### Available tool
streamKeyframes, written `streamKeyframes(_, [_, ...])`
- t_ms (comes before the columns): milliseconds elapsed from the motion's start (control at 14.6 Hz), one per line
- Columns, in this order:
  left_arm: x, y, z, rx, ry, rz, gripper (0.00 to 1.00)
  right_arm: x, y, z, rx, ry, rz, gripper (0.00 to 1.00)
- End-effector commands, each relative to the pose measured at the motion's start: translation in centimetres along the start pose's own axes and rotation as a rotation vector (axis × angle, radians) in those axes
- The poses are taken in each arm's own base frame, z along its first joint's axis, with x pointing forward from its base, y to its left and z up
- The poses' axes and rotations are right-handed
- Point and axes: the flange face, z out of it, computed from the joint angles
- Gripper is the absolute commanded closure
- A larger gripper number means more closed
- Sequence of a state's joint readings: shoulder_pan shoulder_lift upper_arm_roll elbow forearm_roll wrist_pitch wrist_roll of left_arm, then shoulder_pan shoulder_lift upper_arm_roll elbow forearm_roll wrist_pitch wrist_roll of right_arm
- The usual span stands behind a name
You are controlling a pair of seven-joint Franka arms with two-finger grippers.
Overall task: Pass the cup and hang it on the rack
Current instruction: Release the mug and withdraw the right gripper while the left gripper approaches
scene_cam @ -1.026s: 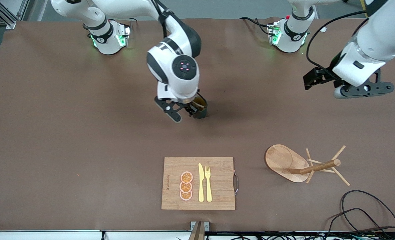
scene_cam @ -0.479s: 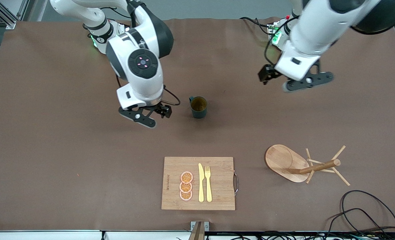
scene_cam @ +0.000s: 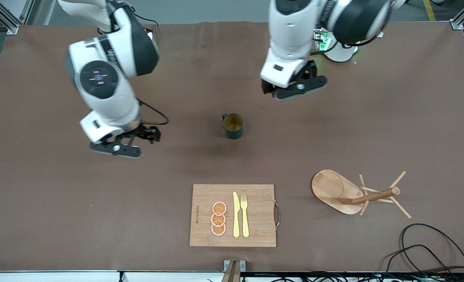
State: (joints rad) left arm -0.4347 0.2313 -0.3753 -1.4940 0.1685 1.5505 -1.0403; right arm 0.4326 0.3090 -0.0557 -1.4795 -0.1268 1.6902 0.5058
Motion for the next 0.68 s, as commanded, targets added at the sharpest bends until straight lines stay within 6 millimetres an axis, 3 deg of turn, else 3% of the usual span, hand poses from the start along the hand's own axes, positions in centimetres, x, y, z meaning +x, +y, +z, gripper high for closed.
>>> streamKeyframes(0, [-3.0, 5.2, 2.1, 0.023, 0.014, -0.001, 0.00, 0.0, 6.2, 0.1, 0.009, -0.003, -0.056, 0.00])
streamKeyframes(205, [-8.4, 10.8, 4.7, 0.051, 0.136, 0.017, 0.00, 0.3, 13.8, 0.1, 0.030, -0.024, -0.085, 0.00])
streamKeyframes(411, [-12.7, 14.9, 8.9, 0.081, 0.239, -0.079, 0.00, -0.4, 19.8, -0.8, 0.052, -0.045, -0.065, 0.00])
streamKeyframes(616, [-16.8, 19.2, 14.3, 0.069, 0.316, -0.152, 0.00, -1.6, 22.5, -1.9, 0.058, -0.048, -0.079, 0.00])
